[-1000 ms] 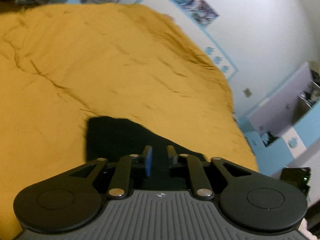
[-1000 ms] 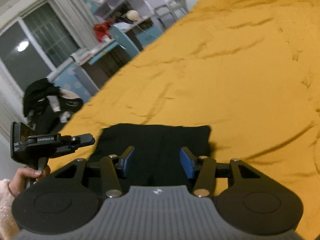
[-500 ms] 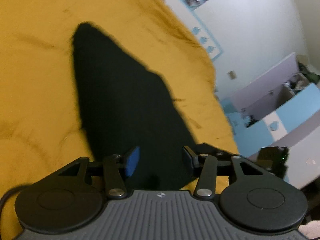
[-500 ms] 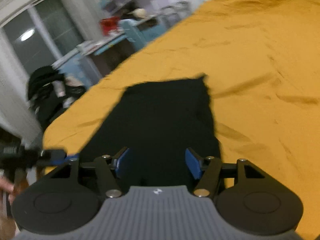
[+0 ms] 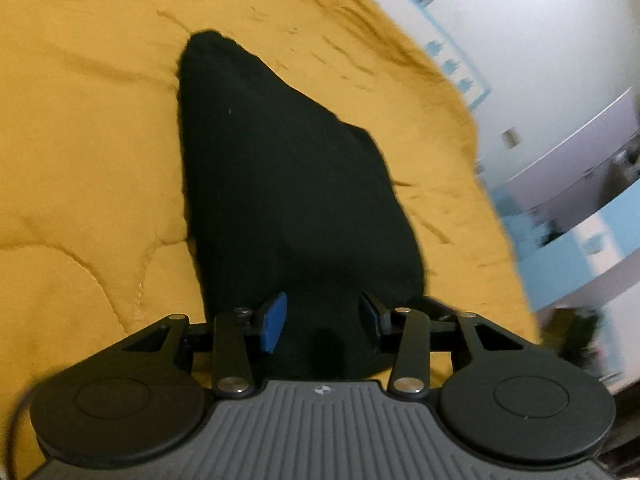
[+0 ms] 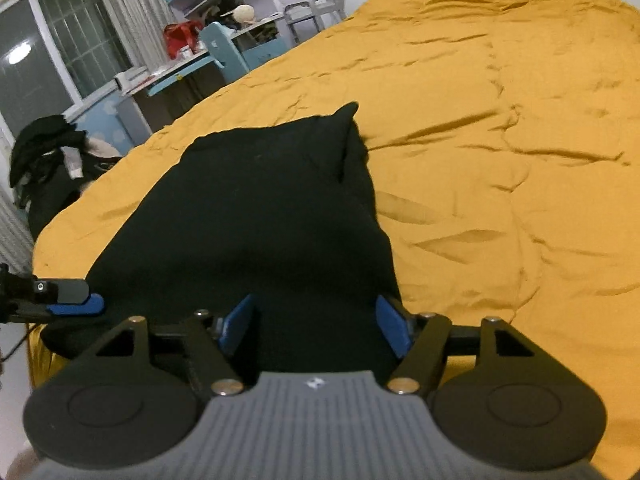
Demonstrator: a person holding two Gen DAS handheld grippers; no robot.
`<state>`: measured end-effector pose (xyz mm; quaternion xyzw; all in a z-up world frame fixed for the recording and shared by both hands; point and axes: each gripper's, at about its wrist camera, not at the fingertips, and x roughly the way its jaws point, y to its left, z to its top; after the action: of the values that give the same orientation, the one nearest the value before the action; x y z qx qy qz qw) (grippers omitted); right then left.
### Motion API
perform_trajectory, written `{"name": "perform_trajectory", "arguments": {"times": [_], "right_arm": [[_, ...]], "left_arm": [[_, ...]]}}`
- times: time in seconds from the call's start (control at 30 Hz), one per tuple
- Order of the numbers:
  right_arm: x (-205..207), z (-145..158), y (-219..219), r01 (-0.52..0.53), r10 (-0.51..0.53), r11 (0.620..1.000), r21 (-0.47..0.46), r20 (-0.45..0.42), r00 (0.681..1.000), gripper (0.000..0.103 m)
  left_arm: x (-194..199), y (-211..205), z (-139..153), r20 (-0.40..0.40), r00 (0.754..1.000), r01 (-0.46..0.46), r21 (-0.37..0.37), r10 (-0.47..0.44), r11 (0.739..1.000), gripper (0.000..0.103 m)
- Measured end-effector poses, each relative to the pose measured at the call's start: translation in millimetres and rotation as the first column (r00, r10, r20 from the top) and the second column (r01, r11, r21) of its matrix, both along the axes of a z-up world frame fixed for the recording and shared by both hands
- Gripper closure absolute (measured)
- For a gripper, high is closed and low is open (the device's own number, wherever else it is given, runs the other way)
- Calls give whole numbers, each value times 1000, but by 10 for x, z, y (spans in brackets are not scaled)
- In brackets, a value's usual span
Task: Fold small clothes
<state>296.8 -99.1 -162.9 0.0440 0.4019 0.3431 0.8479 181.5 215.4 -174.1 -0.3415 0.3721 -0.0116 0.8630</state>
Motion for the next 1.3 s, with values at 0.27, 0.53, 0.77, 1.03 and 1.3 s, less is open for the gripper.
{"name": "perform_trajectory", "arguments": {"times": [0.27, 0.53, 0.77, 1.03, 1.3], "right_arm": [[-612, 843, 239, 77, -58, 991, -113, 168, 984, 28], [-1201, 1357, 388, 131, -78, 976, -173, 283, 956, 21], [-1551, 1503, 369, 178, -124, 965, -193, 263, 957, 21], [-1727, 1485, 324, 214, -155, 952, -218, 260, 953, 21], [-1767, 1470, 350, 221, -159, 946, -239, 253, 954, 21]], "left_arm": [[-238, -531, 659, 18, 998, -60, 279, 57, 959, 38], [-495, -883, 1004, -2, 989, -134, 434, 150, 891, 28], [-717, -1031, 1104, -10, 985, -150, 426, 170, 892, 28], [-796, -1200, 1119, -7, 989, -126, 502, 150, 856, 28], [-797, -1159, 1071, -26, 985, -137, 481, 170, 866, 28]]}}
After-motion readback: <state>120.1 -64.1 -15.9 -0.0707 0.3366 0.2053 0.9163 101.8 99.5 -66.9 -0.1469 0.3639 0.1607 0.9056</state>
